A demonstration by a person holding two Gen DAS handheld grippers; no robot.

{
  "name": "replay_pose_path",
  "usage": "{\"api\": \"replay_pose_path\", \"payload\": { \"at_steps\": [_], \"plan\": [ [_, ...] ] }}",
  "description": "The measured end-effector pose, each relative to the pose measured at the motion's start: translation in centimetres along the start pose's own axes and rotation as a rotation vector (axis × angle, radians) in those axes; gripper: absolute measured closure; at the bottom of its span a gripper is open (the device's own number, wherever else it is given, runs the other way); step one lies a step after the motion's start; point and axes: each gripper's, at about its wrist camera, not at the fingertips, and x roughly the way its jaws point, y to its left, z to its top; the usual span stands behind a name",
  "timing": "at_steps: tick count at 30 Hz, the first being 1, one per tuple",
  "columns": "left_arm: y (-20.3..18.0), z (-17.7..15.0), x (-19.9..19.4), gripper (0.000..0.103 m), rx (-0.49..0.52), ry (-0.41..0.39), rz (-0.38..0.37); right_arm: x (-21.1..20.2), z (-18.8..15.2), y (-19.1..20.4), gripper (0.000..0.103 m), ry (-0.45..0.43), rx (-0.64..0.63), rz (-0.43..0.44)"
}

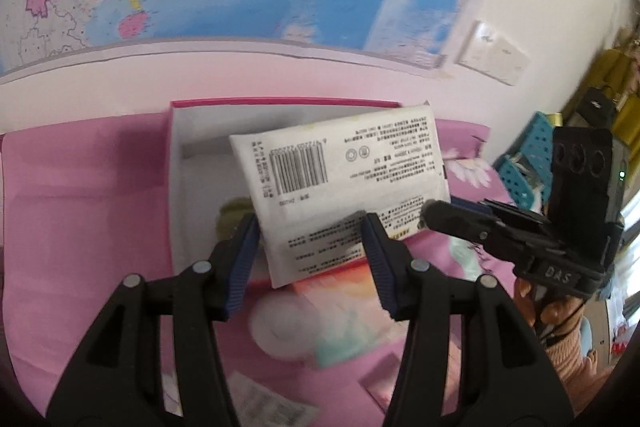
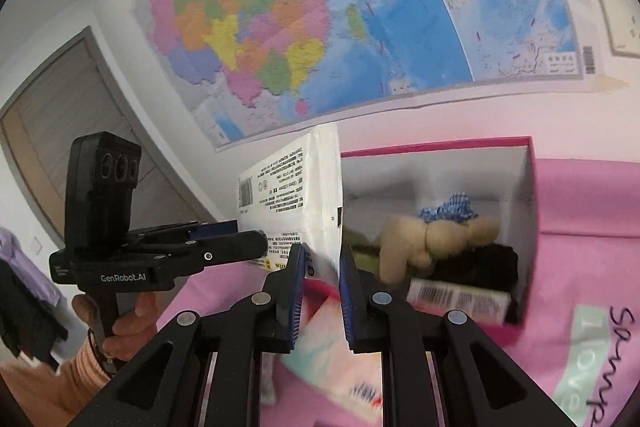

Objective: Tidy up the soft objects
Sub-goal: 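Carry the wet-wipe pack into the pink shoebox and release it, then grasp the clear plastic wipe pack with the right gripper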

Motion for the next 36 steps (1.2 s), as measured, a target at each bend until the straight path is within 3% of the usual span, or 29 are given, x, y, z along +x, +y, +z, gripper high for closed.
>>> {"api": "replay_pose_path", "payload": {
  "at_steps": [5,7,9,11,14,21,25,29,36],
  "plan": [
    [2.1,1.5,3.1,0.049,-0.054,0.059,0.006,3.4,1.6,-1.7,0.086,0.034,0.055,0.007],
    [2.5,1.8,4.3,0.049,-0.057,0.071,0.066,5.0,2.1,-2.0,0.084,0.059,0.059,-0.021],
    [2.9,1.8,4.9,0.049,-0.072,0.079,0.072,6.1,2.2,-2.5,0.084,0.072,0.074,-0.036],
    [3.3,1.5,4.8,0.049,-0.082,0.063,0.09,7.2,2.6,-3.0,0.082,0.081,0.078,-0.084],
    [3.3,1.1,4.0,0.049,-0.069,0.04,0.102,7.3,2.6,-4.0,0.071,0.065,0.121,-0.12],
    [2.5,-0.6,-0.6,0.049,-0.004,-0.081,0.125,5.2,1.6,-2.6,0.07,0.038,0.061,-0.103],
    [1.6,-2.9,-4.1,0.048,0.039,-0.148,0.137,2.4,-0.1,-0.5,0.069,0.019,-0.005,-0.037],
    [0.7,-6.1,-6.6,0.045,0.071,-0.178,0.13,0.1,-2.9,2.1,0.067,0.054,-0.09,0.017],
    [0.9,-12.8,-6.6,0.044,0.058,-0.086,0.109,-1.2,-8.4,5.0,0.065,0.172,-0.14,0.121]
  ]
}}
